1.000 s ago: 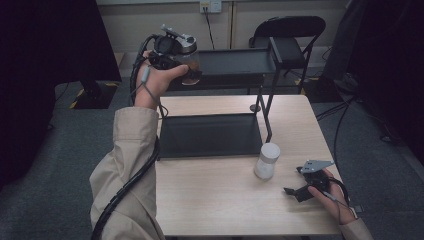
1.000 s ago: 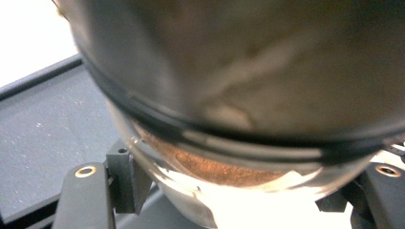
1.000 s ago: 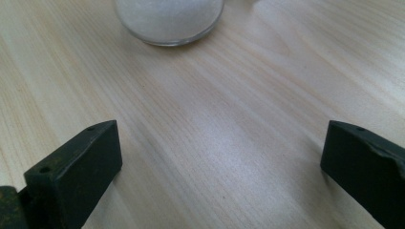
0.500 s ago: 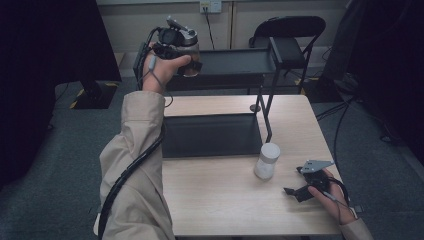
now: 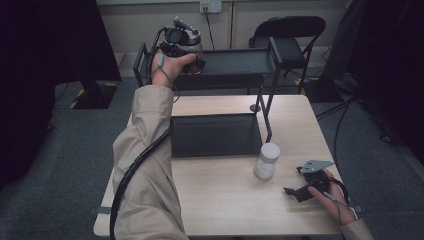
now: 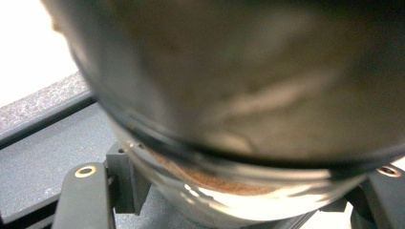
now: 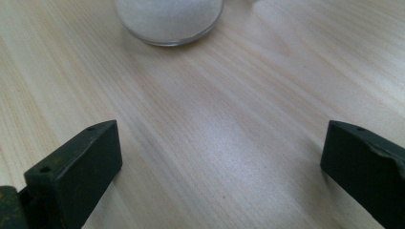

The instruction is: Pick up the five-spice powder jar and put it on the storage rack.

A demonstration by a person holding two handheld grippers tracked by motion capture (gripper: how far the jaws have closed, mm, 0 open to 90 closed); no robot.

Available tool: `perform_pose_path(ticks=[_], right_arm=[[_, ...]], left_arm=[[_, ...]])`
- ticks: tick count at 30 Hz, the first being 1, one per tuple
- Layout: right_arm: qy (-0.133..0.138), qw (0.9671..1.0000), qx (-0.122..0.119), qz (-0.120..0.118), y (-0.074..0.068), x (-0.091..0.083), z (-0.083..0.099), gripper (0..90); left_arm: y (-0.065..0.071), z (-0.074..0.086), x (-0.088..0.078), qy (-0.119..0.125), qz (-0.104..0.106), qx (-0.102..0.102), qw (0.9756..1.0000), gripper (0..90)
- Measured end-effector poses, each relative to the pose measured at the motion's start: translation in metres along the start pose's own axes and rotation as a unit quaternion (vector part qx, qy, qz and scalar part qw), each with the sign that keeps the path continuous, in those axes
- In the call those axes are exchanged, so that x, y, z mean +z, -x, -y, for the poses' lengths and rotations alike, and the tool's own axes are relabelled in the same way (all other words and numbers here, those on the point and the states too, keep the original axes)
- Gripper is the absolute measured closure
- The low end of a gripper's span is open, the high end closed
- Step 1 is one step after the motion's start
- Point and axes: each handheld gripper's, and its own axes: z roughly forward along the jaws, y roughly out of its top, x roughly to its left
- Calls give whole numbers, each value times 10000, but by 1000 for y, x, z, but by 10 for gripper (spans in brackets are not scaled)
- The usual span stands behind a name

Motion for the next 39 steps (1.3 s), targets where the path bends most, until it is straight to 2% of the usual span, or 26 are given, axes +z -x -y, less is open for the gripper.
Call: perform_pose_path(ticks=[13, 15, 16, 19, 23, 27, 39], right_arm=[[3, 10000, 10, 11, -1, 0, 0, 0], [3, 10000, 11, 12, -1, 0, 0, 0], [4, 10000, 12, 14, -1, 0, 0, 0], [4, 10000, 12, 14, -1, 0, 0, 0], [4, 10000, 15, 15, -1, 0, 0, 0], [4, 10000, 16, 14, -1, 0, 0, 0], [5, 10000, 16, 15, -1, 0, 0, 0]], left_arm=[[2, 1, -1, 2, -25, -22, 10000, 294], [4, 1, -2, 0, -105, -31, 9999, 241], [5, 3, -4, 58, -142, -176, 9997, 200], [5, 5, -6, 92, -171, -249, 9995, 118], [9, 11, -13, 203, -234, -344, 9989, 59], [9, 18, -19, 282, -200, -394, 9986, 21], [16, 44, -35, 461, -77, -432, 9980, 19]])
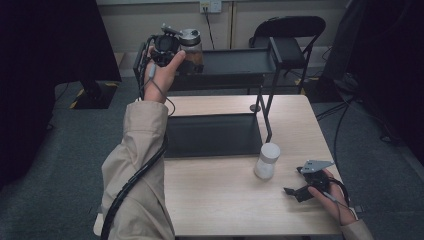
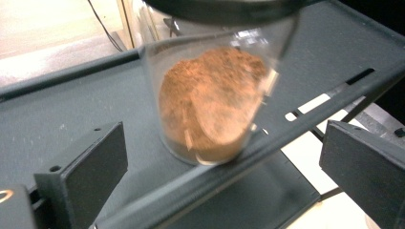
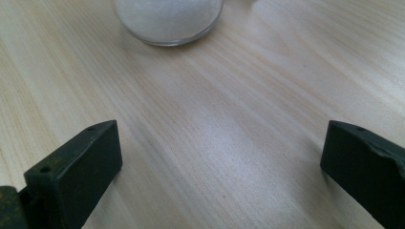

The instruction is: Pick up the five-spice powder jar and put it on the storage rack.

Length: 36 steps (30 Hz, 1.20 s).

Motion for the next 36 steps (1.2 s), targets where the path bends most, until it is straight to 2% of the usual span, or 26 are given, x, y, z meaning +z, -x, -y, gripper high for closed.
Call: perform_pose_path(ticks=[9, 14, 20, 25, 36], right_arm=[[1, 10000, 3, 3, 0, 0, 0, 0], [1, 10000, 2, 3, 0, 0, 0, 0], [1, 10000, 3, 3, 0, 0, 0, 0], [1, 10000, 2, 2, 0, 0, 0, 0], [1, 10000, 3, 1, 0, 0, 0, 0]], left_arm=[[5, 23, -11, 140, 35, -25, 9999, 23], [4, 38, -13, 182, 163, -36, 9997, 24], [8, 49, -15, 158, 91, -19, 9998, 24], [9, 64, -19, 207, 106, -31, 9997, 24], [7, 93, -7, 142, 216, -50, 9997, 24]])
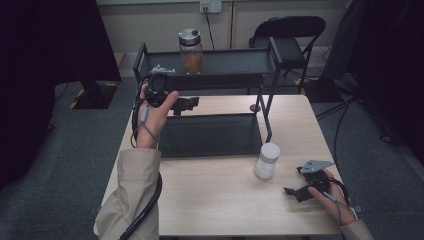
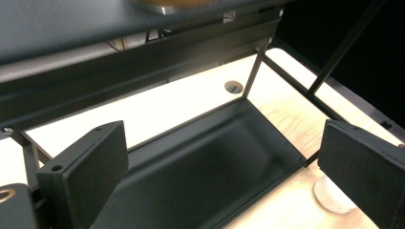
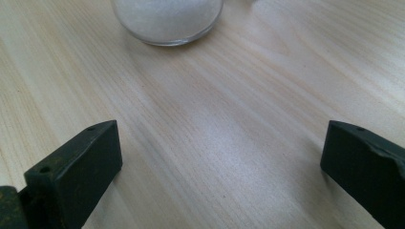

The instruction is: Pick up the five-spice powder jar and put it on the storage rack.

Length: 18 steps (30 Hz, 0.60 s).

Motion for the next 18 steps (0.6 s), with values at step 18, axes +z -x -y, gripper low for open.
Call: perform_pose_path(ticks=[18], right_arm=[[1, 10000, 0, 1, 0, 0, 0, 0]], left_arm=[[-8, 45, 22, -56, 138, -117, 9998, 25]])
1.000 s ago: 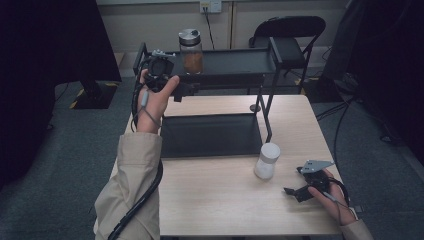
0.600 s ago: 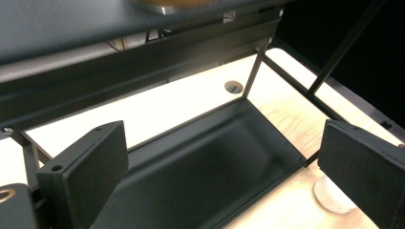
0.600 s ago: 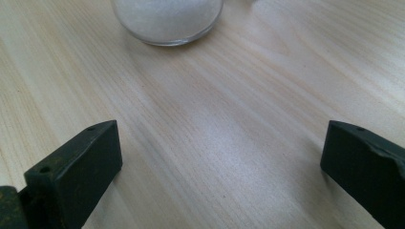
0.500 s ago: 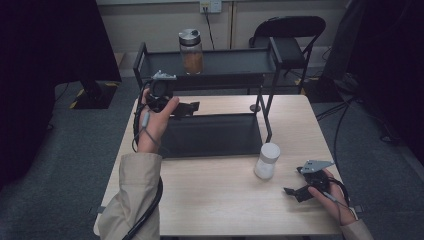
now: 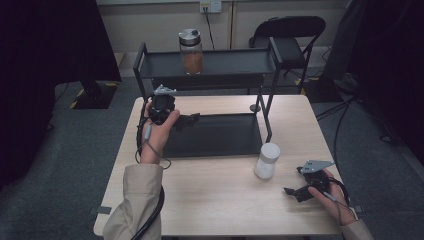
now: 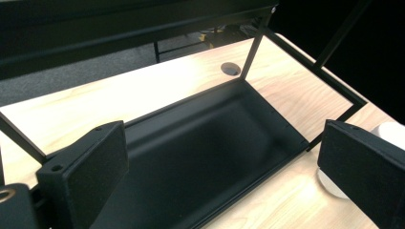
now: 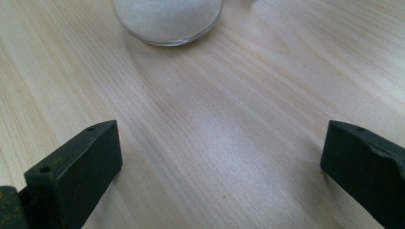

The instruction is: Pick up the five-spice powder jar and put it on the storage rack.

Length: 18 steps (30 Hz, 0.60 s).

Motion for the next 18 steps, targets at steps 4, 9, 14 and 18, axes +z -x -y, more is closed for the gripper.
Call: perform_pose_path(ticks=[4, 9, 14, 18], right_arm=[[0, 10000, 0, -1, 0, 0, 0, 0], [0, 10000, -1, 0, 0, 0, 0, 0], [1, 10000, -1, 0, 0, 0, 0, 0], [0, 10000, -5, -1, 0, 0, 0, 0]], left_arm=[[0, 12, 7, -9, 39, -55, 10000, 25], [0, 21, 13, -80, 52, -31, 9999, 24], [-1, 30, 20, -122, 120, 28, 9998, 24], [-2, 40, 26, -151, 157, -25, 9998, 24]])
